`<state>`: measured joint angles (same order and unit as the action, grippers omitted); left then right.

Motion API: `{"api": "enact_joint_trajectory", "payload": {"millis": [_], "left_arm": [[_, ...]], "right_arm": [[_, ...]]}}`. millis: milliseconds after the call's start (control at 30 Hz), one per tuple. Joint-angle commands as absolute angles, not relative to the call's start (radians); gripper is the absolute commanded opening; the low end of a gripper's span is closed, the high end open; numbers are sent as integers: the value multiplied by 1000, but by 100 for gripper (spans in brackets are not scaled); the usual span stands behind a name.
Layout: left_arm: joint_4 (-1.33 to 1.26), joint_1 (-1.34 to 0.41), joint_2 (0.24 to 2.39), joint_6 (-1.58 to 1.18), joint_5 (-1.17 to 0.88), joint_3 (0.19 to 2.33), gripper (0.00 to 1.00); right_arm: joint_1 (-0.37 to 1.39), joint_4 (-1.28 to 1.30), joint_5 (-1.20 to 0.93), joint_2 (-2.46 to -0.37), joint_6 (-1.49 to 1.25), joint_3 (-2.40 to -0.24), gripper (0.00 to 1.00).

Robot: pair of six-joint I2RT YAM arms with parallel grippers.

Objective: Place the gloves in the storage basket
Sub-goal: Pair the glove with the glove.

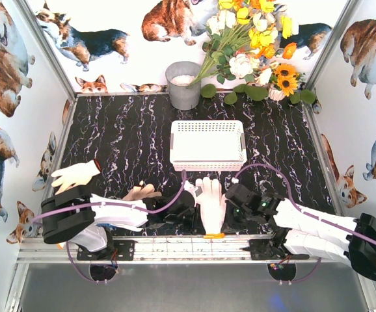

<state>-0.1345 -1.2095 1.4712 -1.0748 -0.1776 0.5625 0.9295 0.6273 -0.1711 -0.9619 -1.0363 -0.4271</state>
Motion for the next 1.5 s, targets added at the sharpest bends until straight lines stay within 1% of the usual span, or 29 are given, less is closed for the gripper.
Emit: {"api": "enact_joint_trajectory", "payload": {"millis": [0,300,500,867,967,1067,1167,1300,1467], "left_arm": [[-114,-1227,1429,-1080,-160,591,8],[-78,-1260,1430,-1074,-163,629,7],[-109,-1264,1470,-1082,-180,623,7],[-170,-1265,1552,-1081,-241,634,11],[-144,-1265,1542,-1079,-225,634,14],[-78,-1265,1523,-1065,-193,649,23],[-9,-1265,1503,-1053,-152,674,33],[71,-1265,1473,-1055,-87,697,38],[96,-1266,1427,-1062,-36,701,43]], "right_arm": [[934,675,-160,-935,-1006,-500,1],[934,748,-158,-928,-986,-535,1],[935,760,-158,-938,-979,-521,1],[935,717,-155,-1001,-972,-505,1],[935,716,-146,-1002,-970,-507,2],[936,718,-135,-976,-973,-505,9],[936,737,-125,-942,-974,-510,22],[936,784,-106,-888,-972,-523,35],[935,828,-113,-813,-977,-555,44]]}}
